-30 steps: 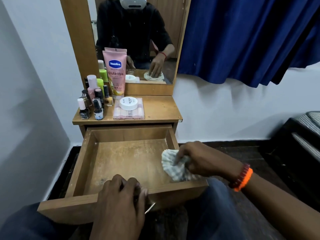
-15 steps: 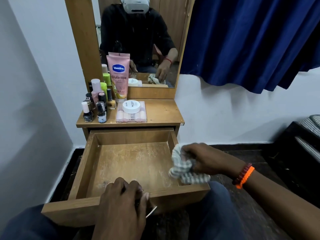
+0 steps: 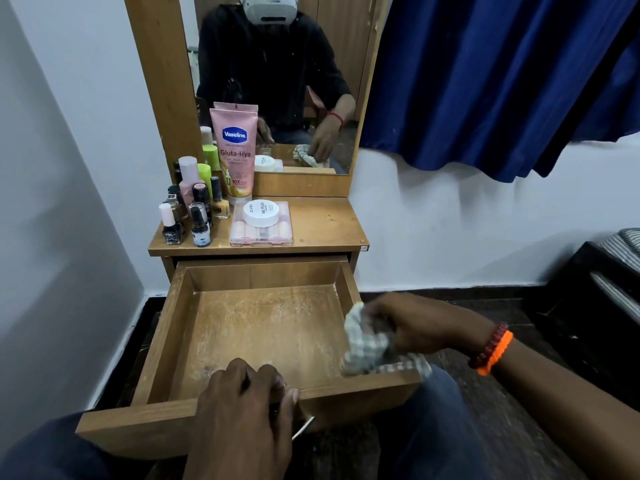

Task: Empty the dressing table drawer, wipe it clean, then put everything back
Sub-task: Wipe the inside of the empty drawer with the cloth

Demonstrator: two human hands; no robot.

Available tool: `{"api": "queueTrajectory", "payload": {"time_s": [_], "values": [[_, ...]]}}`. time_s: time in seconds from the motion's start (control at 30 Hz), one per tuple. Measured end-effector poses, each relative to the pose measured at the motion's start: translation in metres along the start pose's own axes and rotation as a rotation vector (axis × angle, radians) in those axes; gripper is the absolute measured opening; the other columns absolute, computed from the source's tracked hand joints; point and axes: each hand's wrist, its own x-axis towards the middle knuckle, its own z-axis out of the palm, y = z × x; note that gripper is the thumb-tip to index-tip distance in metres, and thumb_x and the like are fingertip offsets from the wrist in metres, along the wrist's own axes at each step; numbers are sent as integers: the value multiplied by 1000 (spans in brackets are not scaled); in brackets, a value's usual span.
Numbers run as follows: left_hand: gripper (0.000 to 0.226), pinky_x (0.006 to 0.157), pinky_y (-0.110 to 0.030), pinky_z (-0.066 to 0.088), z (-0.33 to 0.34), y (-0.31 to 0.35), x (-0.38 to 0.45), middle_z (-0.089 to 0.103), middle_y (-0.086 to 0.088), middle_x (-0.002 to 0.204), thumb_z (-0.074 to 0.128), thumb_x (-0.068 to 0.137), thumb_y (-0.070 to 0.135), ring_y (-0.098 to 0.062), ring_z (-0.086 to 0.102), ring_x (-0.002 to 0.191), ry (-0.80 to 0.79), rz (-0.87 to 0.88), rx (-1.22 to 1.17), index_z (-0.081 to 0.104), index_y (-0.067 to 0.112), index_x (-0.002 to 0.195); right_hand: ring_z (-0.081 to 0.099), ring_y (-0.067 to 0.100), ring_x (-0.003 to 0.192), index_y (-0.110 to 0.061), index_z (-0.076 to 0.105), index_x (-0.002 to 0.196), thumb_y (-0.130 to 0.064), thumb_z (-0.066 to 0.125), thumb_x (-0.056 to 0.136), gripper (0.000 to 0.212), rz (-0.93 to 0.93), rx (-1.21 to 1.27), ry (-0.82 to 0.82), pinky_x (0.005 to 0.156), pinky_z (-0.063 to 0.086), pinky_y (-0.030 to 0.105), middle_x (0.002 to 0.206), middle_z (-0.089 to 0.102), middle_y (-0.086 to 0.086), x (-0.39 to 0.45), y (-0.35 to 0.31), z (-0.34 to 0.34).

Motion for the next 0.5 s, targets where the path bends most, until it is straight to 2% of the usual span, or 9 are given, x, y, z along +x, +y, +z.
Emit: {"api": "queueTrajectory", "payload": {"time_s": [0.07, 0.17, 0.23, 0.33, 0.37, 0.43, 0.5], "values": [[26, 51, -36, 49, 1, 0, 0, 43, 8, 71, 47, 78, 55, -18, 52, 63, 5, -5, 6, 62, 34, 74, 58, 4, 78, -33, 61, 87, -13, 79, 79, 28, 7, -13, -93, 64, 44, 21, 90, 64, -11, -3, -3, 1], [24, 50, -35, 49, 2, 0, 2, 42, 8, 70, 48, 76, 55, -18, 52, 61, 11, -10, 14, 61, 35, 72, 55, 3, 75, -35, 57, 82, -16, 82, 77, 32, -18, -49, -45, 63, 44, 20, 85, 59, -14, -1, -3, 1], [24, 48, -34, 48, 3, 0, 2, 42, 8, 69, 48, 75, 56, -17, 52, 61, 14, -10, 21, 60, 36, 70, 55, 2, 76, -34, 55, 84, -18, 80, 80, 30, -20, -31, 88, 64, 44, 19, 85, 59, -15, 5, -2, 5], [24, 47, -30, 47, 4, -1, 3, 41, 10, 69, 48, 74, 57, -14, 51, 60, 20, -7, 27, 59, 36, 69, 54, 3, 74, -25, 48, 87, -3, 66, 85, 28, -12, 85, 476, 62, 39, 22, 85, 59, -9, 20, 1, 16], [24, 47, -30, 47, 4, 0, 3, 41, 11, 68, 48, 74, 57, -13, 51, 60, 21, -8, 29, 59, 37, 68, 52, 3, 71, -22, 46, 89, 0, 61, 85, 27, -14, 101, 547, 59, 36, 23, 82, 58, -8, 27, -2, 19], [24, 48, -29, 47, 5, -1, 3, 41, 11, 68, 48, 74, 57, -13, 50, 59, 28, -4, 29, 58, 36, 68, 52, 11, 68, -19, 45, 97, -1, 56, 88, 23, -46, 78, 591, 58, 35, 30, 82, 60, -3, 46, -12, 24], [22, 47, -29, 48, 6, 0, 4, 41, 10, 68, 52, 73, 56, -12, 50, 58, 38, 7, 26, 59, 36, 67, 54, 23, 77, -11, 49, 116, -5, 54, 93, 24, -42, -27, 621, 62, 32, 34, 95, 63, 7, 69, -21, 33]]}}
